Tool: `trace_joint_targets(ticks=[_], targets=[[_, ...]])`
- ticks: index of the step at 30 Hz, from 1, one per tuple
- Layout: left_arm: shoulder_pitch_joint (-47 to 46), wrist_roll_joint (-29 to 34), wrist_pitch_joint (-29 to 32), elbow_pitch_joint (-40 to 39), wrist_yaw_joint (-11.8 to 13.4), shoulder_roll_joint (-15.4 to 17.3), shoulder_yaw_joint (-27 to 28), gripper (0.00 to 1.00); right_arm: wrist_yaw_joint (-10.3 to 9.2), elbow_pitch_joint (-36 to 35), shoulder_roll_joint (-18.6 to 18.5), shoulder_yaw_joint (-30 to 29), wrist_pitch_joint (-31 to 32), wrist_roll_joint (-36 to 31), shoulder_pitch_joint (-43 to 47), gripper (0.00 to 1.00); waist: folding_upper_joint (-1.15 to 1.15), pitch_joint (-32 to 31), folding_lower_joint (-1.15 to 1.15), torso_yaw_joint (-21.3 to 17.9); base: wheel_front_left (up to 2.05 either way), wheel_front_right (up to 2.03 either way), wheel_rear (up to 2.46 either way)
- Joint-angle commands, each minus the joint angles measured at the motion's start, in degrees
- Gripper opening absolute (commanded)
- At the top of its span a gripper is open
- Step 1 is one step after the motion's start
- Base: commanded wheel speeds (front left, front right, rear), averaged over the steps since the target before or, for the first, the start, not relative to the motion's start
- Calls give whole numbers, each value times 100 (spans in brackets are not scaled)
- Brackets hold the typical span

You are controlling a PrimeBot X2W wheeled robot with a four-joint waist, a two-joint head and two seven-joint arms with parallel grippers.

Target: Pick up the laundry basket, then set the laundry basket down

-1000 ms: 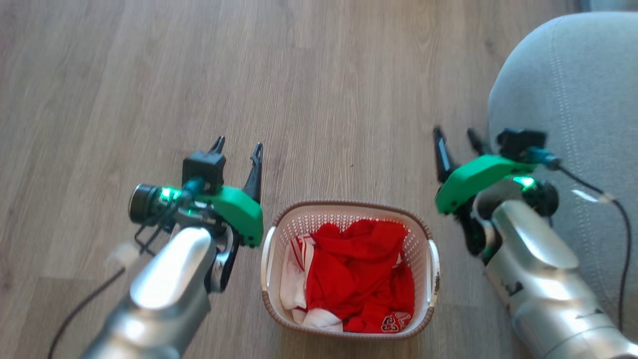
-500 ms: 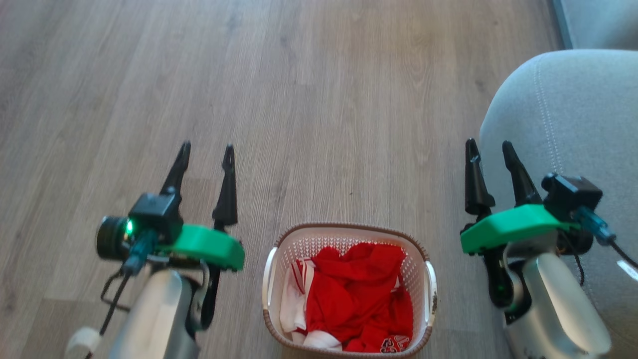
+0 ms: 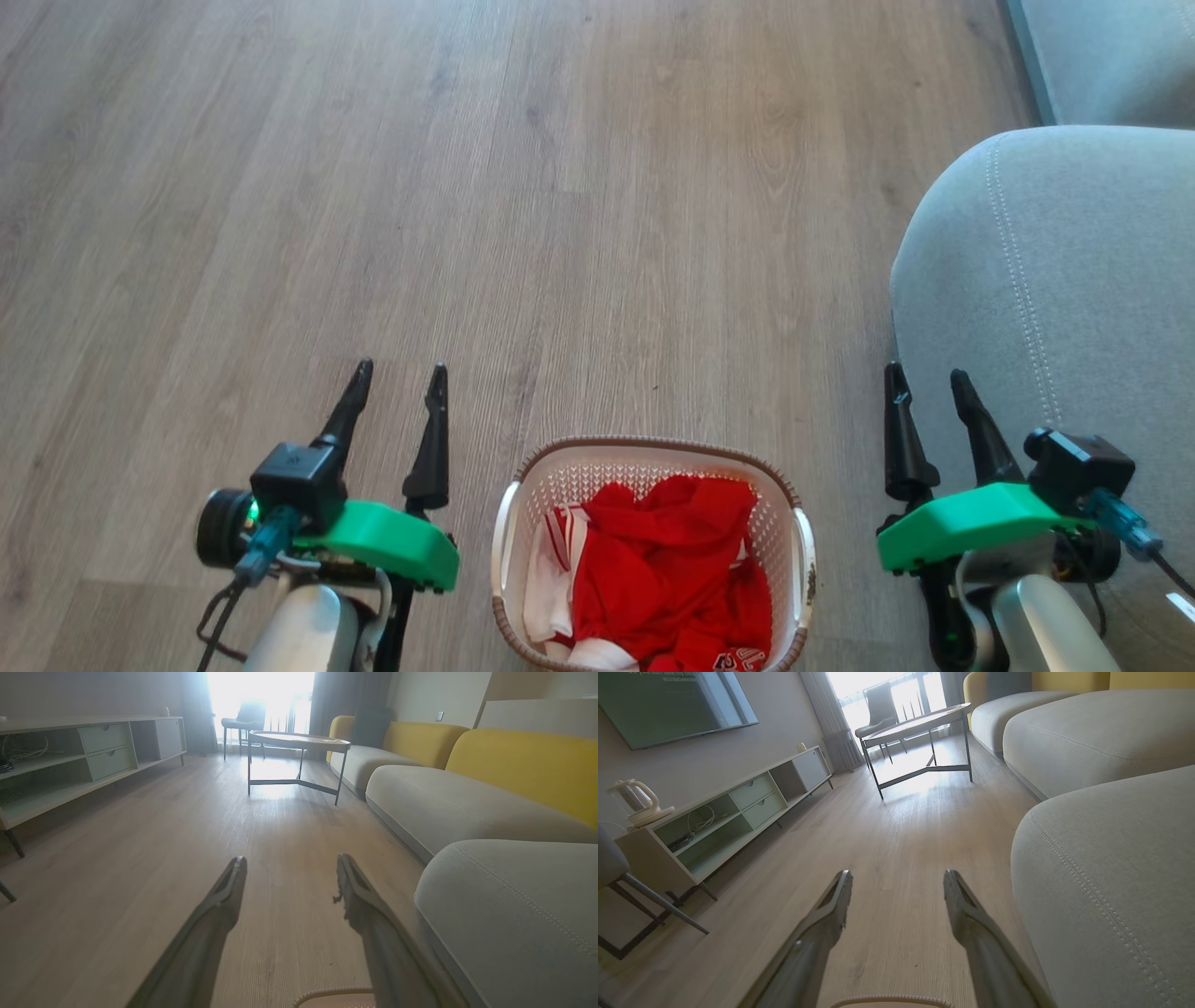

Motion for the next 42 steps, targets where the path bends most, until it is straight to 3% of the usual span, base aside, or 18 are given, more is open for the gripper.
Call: trace_joint_targets(ticks=[1, 42], targets=[[-167, -63, -46, -195, -28, -15, 202, 100, 40, -219, 33, 80, -69, -47, -112, 100, 0, 25, 1, 0, 0, 0, 0], [-152, -336, -46, -380, -245, -17, 162, 100, 40, -98, 33, 96, -69, -209, -211, 100, 0, 117, 1, 3, 0, 0, 0]])
